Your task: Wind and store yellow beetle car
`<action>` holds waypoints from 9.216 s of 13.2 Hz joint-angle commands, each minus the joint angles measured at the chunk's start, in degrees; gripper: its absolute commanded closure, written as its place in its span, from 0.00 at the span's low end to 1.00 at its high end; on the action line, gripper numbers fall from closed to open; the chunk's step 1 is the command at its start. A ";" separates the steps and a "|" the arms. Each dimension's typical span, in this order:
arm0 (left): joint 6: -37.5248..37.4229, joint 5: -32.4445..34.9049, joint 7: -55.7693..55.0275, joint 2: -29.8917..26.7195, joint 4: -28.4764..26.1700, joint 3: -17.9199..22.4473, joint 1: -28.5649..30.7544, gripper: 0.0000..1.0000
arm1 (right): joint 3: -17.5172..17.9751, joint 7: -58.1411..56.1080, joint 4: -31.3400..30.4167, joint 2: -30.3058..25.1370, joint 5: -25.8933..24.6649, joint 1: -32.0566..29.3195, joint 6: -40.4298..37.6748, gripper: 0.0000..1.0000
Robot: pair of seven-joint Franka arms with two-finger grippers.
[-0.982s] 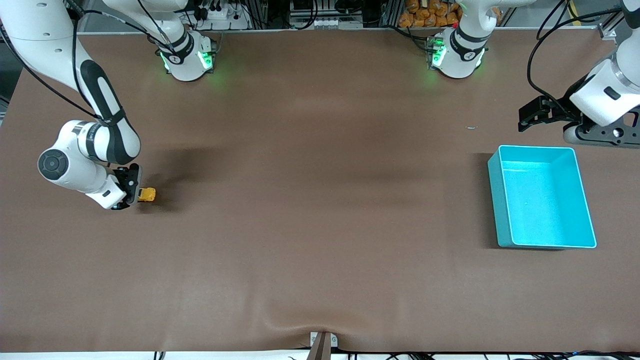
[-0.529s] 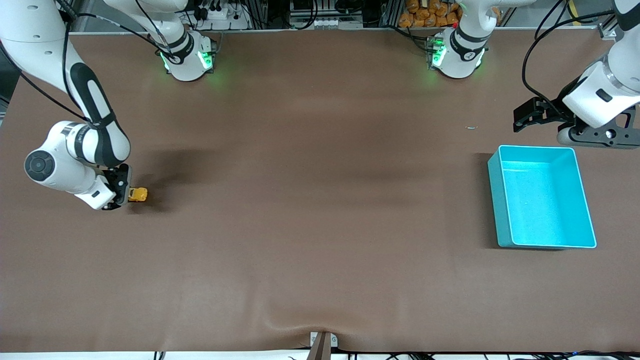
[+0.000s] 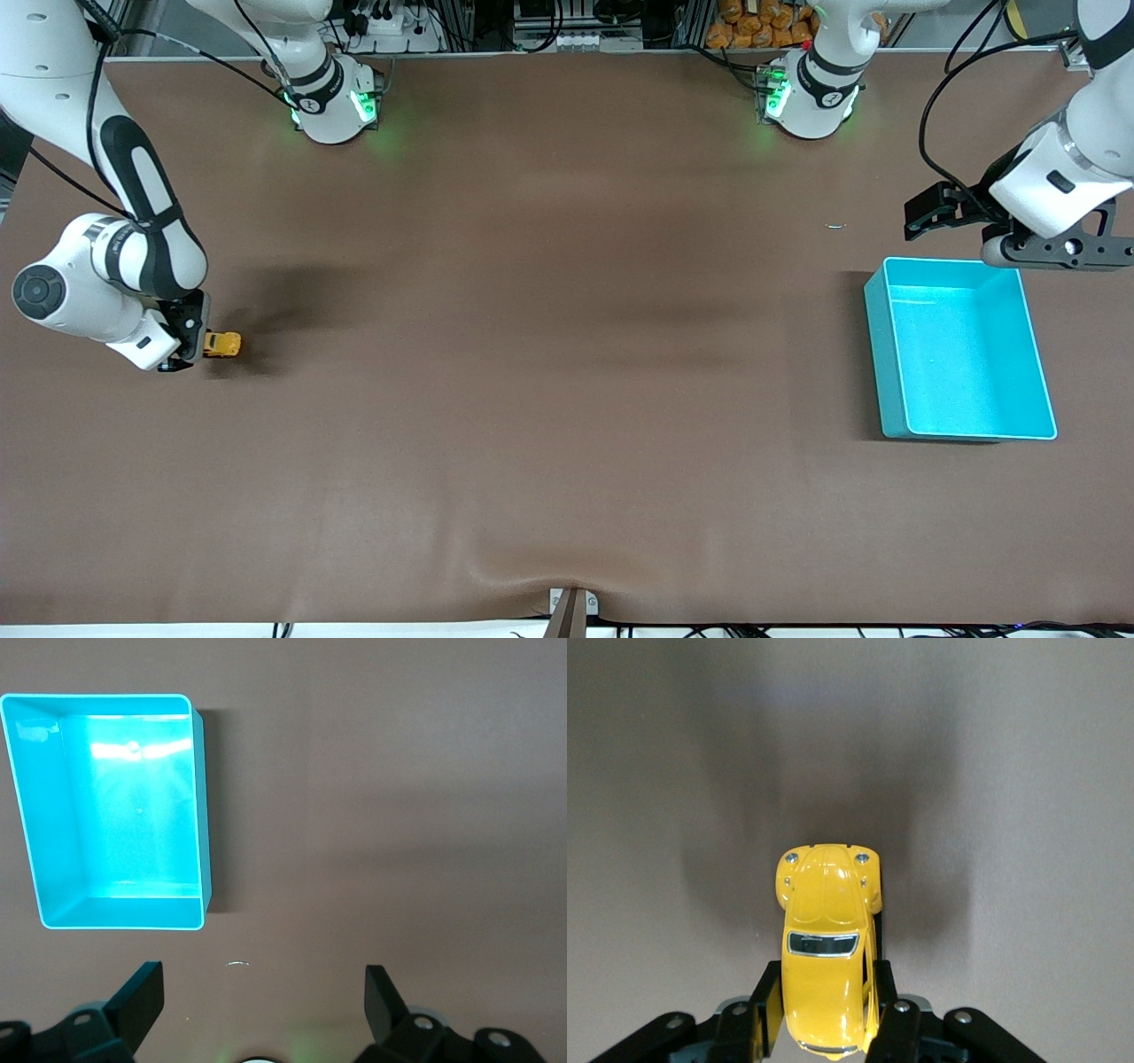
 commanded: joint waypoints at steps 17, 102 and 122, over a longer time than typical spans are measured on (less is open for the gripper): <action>7.79 1.12 -10.91 -5.24 -10.19 -1.62 0.80 0.00 | 0.59 -3.37 13.18 4.21 4.01 -6.77 -16.61 0.00; 46.20 24.42 -74.60 13.05 -25.48 -7.60 15.37 1.00 | 3.75 99.46 25.77 -33.14 1.20 11.15 -51.00 0.00; 46.46 16.24 -8.65 18.31 -20.91 -7.69 23.47 1.00 | 3.75 99.28 25.94 -33.14 1.11 10.80 -51.79 0.00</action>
